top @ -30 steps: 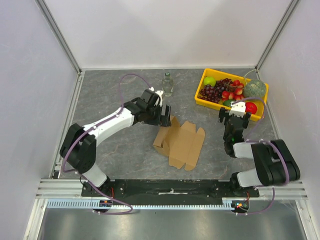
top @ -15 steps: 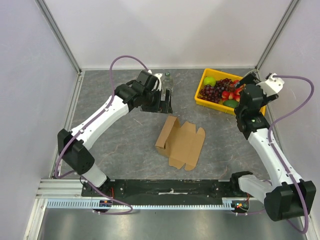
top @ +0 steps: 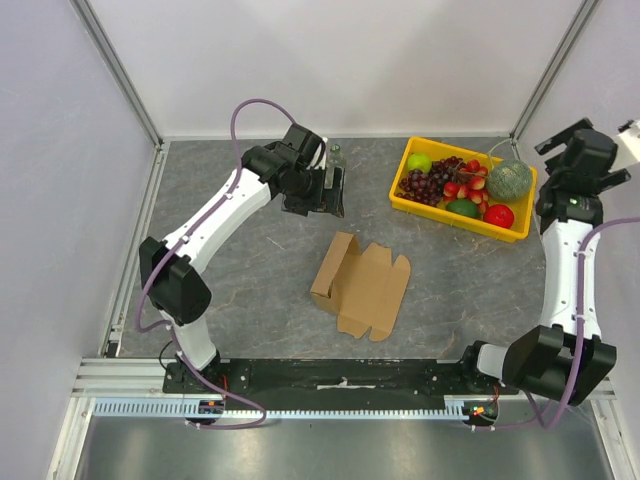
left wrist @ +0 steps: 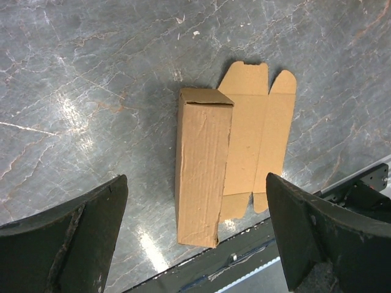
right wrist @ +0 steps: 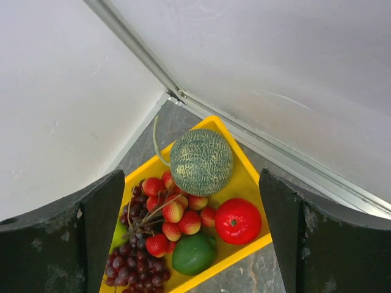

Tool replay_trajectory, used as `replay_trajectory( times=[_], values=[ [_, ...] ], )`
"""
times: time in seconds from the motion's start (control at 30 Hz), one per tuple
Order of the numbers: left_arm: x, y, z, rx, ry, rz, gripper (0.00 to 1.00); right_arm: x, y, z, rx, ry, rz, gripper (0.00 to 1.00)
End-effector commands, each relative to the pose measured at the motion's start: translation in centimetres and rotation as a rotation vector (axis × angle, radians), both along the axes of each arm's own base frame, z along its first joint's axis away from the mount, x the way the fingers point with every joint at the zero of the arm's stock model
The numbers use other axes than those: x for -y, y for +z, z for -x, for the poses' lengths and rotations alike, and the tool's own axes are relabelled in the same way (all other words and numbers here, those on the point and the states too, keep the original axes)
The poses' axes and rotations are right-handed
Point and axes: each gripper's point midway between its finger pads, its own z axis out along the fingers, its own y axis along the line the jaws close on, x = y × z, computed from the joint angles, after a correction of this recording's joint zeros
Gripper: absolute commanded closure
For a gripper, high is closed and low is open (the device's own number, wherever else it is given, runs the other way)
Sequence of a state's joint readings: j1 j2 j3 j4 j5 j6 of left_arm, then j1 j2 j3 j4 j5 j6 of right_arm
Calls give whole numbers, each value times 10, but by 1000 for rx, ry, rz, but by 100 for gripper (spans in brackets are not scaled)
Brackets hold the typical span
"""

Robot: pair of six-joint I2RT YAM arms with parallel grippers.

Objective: Fold the paper box

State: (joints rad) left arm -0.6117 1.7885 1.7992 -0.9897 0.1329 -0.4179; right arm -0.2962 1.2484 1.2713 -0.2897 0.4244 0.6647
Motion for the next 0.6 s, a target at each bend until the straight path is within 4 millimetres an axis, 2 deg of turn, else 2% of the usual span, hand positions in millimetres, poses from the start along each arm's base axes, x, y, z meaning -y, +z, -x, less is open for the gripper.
replay_trajectory(
  times=[0.0,0.17,0.27,0.37,0.57],
  values=[
    [0,11,-5,32,-39,-25,0,-8,-8,-12,27,117,-136,2],
    [2,18,-9,58,-67,-44,0,-13,-32,-22,-13,158,-189,2],
    [4,21,-8,77,-97,-68,0,-13,-39,-25,-47,175,-171,2],
    [16,21,-2,105,-160,-113,0,-13,-45,-25,-63,181,-173,2],
    [23,2,6,38,-161,-177,0,-12,-63,-29,-121,192,-177,2]
  ],
)
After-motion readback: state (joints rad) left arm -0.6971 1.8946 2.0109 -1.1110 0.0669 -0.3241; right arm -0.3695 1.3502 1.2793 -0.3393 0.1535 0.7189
